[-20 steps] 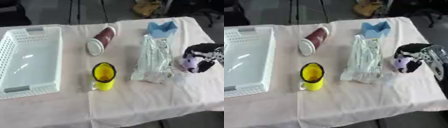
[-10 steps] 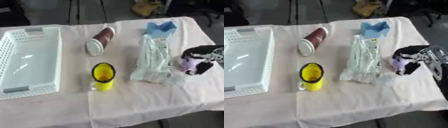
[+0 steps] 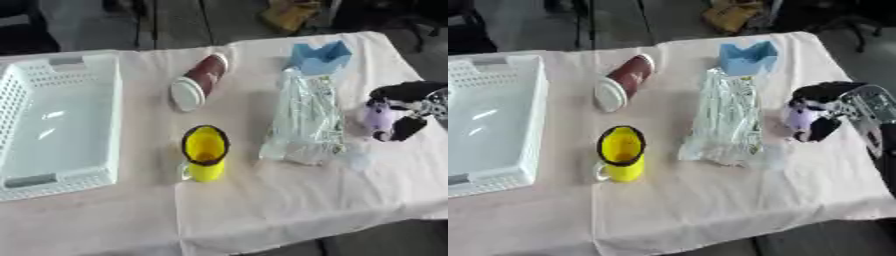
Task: Pick up objects on the table and place them in the box.
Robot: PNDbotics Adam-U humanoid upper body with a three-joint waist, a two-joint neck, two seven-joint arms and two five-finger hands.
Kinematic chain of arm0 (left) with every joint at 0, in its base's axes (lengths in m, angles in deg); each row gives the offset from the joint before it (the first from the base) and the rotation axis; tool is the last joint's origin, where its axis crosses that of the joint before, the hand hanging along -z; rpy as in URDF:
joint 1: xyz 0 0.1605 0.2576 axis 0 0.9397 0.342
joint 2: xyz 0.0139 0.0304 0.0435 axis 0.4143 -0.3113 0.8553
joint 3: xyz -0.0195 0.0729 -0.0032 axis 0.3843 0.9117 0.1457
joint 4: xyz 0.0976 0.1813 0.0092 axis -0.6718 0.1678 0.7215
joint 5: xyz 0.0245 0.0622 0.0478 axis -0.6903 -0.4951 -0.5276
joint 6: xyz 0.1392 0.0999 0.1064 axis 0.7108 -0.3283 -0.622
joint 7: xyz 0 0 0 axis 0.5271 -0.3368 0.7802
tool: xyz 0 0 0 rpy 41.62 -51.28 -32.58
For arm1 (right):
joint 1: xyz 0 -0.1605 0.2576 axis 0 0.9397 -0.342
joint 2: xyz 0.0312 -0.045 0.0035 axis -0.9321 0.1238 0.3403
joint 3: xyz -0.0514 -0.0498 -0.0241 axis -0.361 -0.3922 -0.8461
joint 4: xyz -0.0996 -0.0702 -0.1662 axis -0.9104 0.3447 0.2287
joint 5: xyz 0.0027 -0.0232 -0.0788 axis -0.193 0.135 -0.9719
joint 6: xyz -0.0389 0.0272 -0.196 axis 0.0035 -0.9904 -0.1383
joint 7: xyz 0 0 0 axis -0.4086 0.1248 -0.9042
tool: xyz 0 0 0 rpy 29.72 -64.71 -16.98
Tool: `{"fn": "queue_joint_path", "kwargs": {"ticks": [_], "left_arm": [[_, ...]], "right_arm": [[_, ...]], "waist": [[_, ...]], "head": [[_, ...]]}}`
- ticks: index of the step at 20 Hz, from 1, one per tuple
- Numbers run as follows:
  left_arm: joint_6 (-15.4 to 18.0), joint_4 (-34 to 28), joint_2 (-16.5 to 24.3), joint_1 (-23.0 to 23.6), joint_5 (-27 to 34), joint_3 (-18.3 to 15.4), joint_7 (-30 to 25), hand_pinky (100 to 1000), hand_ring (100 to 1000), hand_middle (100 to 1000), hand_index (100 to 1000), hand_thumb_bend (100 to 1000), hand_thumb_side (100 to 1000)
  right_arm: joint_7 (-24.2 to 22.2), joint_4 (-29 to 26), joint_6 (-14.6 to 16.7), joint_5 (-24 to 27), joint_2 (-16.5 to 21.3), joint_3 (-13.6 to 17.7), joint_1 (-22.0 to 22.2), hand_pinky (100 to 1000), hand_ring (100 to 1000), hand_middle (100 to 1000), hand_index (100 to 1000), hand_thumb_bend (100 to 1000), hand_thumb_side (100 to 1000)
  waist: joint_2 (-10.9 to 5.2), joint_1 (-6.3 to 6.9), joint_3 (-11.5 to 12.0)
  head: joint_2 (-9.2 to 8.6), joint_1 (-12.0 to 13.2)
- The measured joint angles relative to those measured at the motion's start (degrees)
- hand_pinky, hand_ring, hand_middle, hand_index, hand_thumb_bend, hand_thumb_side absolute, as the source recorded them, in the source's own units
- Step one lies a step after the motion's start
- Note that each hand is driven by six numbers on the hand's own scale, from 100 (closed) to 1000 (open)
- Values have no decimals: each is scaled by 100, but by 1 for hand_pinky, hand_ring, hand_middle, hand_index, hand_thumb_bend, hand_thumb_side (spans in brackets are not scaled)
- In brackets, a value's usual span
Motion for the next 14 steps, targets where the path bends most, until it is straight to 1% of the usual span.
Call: {"fn": "queue_joint_path", "kwargs": {"ticks": [3, 7, 9, 14], "left_arm": [[0, 0, 0, 1, 0, 0, 0, 349, 764, 772, 787, 260, 931], [0, 0, 0, 1, 0, 0, 0, 349, 765, 772, 787, 259, 932], [0, 0, 0, 1, 0, 0, 0, 349, 765, 772, 787, 259, 931], [0, 0, 0, 1, 0, 0, 0, 348, 765, 773, 787, 259, 931]], "right_arm": [[-50, -186, -50, 0, 82, 92, -4, 664, 825, 986, 939, 443, 383], [-88, -293, -93, 11, 118, 161, -3, 657, 823, 988, 940, 444, 375], [-92, -293, -110, 33, 118, 164, 3, 653, 822, 987, 941, 444, 376], [-91, -207, -112, 58, 117, 155, 4, 650, 822, 986, 941, 448, 412]], "waist": [[-4, -17, -7], [-7, -28, -7], [-7, -27, -6], [-7, -11, 8]], "head": [[24, -1], [44, -1], [44, -1], [44, -4]]}}
